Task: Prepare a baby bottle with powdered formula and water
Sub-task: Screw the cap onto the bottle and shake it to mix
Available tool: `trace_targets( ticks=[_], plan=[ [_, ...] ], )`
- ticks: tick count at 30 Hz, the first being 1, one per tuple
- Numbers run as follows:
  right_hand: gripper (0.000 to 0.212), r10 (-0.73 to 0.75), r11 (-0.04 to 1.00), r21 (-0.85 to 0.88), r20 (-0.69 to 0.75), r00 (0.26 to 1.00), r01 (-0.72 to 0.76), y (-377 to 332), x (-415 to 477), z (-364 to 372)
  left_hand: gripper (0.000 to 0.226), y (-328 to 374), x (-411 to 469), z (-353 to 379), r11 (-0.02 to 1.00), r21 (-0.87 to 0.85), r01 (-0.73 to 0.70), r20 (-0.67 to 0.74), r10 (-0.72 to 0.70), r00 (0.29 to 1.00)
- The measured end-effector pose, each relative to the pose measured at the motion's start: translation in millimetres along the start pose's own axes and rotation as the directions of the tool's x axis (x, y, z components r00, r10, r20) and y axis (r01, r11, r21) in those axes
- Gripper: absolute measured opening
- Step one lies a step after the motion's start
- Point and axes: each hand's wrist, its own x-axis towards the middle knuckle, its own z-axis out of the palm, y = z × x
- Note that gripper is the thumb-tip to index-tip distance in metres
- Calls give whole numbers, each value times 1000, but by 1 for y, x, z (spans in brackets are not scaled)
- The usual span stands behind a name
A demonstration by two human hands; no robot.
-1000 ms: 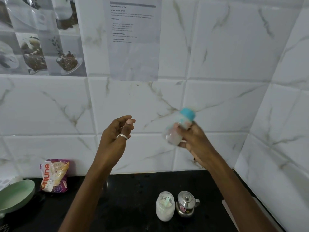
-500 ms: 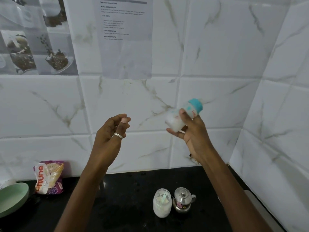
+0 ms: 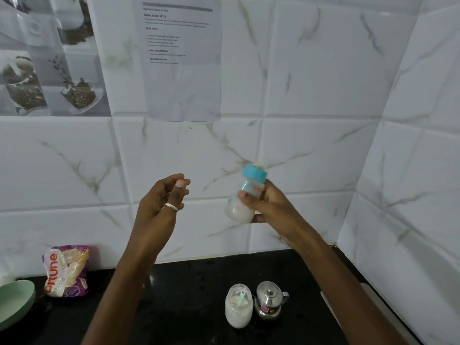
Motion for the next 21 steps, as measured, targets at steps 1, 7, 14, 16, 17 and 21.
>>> trace_targets(
  ticks=[1, 7, 14, 16, 17, 21],
  plan=[
    [56, -15, 993, 117, -70, 997, 23, -1, 1, 0, 41, 0, 0, 0, 1000, -2, -1, 5, 1, 1000],
    [37, 42, 999, -34, -15, 999, -43, 3, 0, 1, 40, 0, -1, 1, 1000, -1, -10, 5, 10, 1000],
    [42, -3, 983, 179, -170, 985, 34, -8, 6, 0, 39, 3, 0, -2, 1000, -5, -17, 4, 17, 1000],
    [39, 24, 999, 23, -38, 999, -24, -5, 3, -1, 39, 3, 1, -1, 1000, -10, -16, -6, 16, 1000],
    [41, 9, 999, 37, -41, 999, -8, -6, 2, -2, 39, 4, 2, -1, 1000, -10, -14, -6, 14, 1000],
    [56, -11, 910, 399, -254, 967, 115, -10, 7, -7, 41, 4, 3, 0, 1000, -9, -14, -3, 14, 1000]
  ],
)
